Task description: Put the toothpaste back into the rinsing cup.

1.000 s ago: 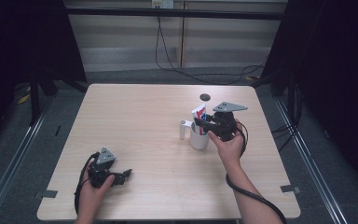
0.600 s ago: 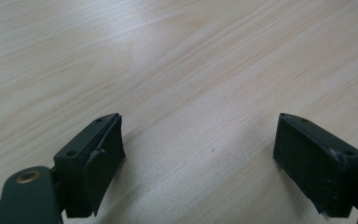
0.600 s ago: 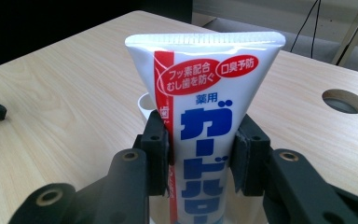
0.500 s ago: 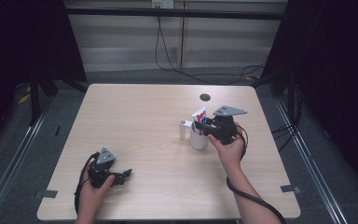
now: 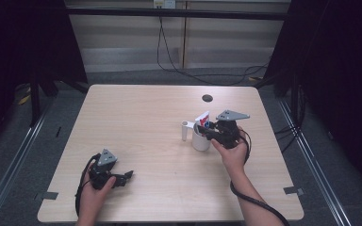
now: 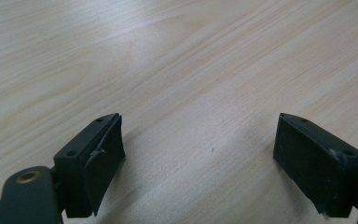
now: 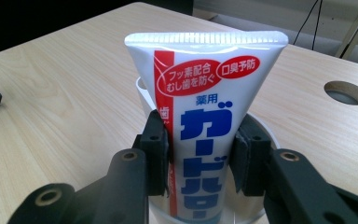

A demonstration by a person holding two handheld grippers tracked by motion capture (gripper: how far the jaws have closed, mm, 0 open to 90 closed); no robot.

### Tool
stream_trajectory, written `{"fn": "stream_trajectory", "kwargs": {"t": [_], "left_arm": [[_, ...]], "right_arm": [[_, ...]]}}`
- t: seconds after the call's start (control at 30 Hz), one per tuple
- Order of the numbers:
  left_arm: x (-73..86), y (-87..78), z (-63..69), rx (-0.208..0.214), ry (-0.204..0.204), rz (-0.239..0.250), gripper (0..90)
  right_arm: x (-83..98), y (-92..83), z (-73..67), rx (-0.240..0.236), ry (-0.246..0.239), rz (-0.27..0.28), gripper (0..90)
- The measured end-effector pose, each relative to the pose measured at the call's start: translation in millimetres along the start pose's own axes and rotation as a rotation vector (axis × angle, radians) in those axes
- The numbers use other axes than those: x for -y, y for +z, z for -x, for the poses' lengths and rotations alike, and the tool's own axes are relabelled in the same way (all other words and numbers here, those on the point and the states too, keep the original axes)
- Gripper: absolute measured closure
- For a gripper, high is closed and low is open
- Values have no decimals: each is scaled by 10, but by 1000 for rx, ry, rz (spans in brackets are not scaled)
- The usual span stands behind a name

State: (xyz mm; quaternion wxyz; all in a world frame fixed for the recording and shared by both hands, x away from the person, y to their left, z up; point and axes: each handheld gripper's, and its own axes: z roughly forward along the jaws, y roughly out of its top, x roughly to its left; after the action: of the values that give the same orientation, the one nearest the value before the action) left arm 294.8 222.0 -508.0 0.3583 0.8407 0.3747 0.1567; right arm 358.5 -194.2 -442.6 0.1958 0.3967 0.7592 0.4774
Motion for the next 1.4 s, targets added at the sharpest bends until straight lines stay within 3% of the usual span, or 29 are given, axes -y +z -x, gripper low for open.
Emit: {"fn": "stream_trajectory", "kwargs": {"t": [0.43,0.97,1.33,1.4], "left_arm": [[0,0,0,3,0,0,156],[0,-1,-1,4,0,-1,156],[4,3,-2,15,-20,10,155],[2,1,-4,12,-9,5,155]], "right_arm": [[57,-61,15,-8,3,6,617],[106,-126,3,-5,-34,3,602],[83,-147,4,-1,-35,1,516],[80,-147,2,-1,-37,1,504]]}}
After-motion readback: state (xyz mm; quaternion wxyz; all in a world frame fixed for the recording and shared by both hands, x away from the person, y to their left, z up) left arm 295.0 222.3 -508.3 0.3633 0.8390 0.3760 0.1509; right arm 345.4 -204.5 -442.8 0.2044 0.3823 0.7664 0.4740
